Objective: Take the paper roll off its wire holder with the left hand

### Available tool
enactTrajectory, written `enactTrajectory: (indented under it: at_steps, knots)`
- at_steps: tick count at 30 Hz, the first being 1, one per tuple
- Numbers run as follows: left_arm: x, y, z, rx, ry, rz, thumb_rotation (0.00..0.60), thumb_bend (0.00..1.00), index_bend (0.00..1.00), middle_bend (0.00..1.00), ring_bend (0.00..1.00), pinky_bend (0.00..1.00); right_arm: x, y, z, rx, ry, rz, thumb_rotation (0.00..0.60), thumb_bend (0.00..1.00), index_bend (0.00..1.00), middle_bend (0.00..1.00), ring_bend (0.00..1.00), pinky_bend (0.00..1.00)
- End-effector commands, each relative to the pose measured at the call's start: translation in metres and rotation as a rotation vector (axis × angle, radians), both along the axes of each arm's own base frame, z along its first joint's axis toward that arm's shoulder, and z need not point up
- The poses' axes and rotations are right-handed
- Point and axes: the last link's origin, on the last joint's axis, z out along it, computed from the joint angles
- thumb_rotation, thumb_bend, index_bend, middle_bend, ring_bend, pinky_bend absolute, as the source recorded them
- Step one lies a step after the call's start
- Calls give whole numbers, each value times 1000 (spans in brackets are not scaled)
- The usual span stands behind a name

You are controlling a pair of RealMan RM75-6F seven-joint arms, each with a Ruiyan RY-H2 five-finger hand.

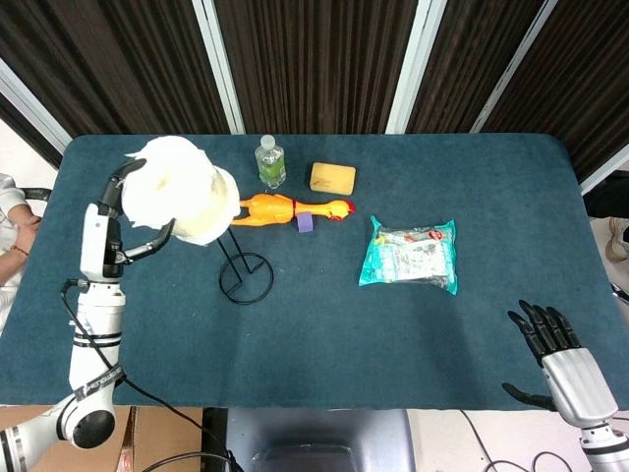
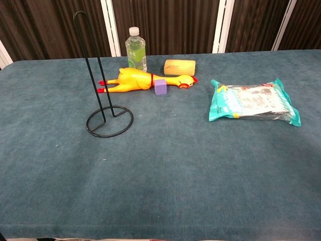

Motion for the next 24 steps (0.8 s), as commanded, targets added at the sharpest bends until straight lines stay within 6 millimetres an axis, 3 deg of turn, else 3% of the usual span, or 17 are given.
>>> enactTrajectory:
  at_steps: [1, 5, 10, 15, 20, 22, 24]
  knots:
    - [-21, 0, 17, 57, 53, 61, 600, 505, 566, 639, 671, 712, -1, 1, 2, -4, -3, 0, 600, 39, 0, 0, 0, 0]
    - [-72, 6, 21, 76, 97, 188, 600, 498, 565, 635, 668, 709, -1, 2, 2, -4, -4, 2, 600, 40, 0, 0, 0, 0]
    - [-114, 12, 9, 36, 92, 277, 600, 491, 555, 628, 668, 709, 4, 4, -5, 18, 1, 24, 600, 39, 0, 0, 0, 0]
    - [-145, 2, -27, -5, 170, 301, 600, 488, 547, 619, 655, 698, 4, 4, -5, 10, 6, 17, 600, 40, 0, 0, 0, 0]
    - [-169, -13, -76, -91, 243, 299, 600, 483, 500, 575, 602, 668, 5, 5, -7, 22, 5, 22, 600, 40, 0, 0, 0, 0]
    - [-174, -13, -96, -138, 264, 299, 600, 471, 462, 539, 541, 609, 5, 5, -6, 20, 4, 23, 600, 39, 0, 0, 0, 0]
    - [-179, -17, -115, -176, 291, 293, 600, 455, 409, 491, 465, 490, 4, 6, -4, 15, 0, 22, 600, 39, 0, 0, 0, 0]
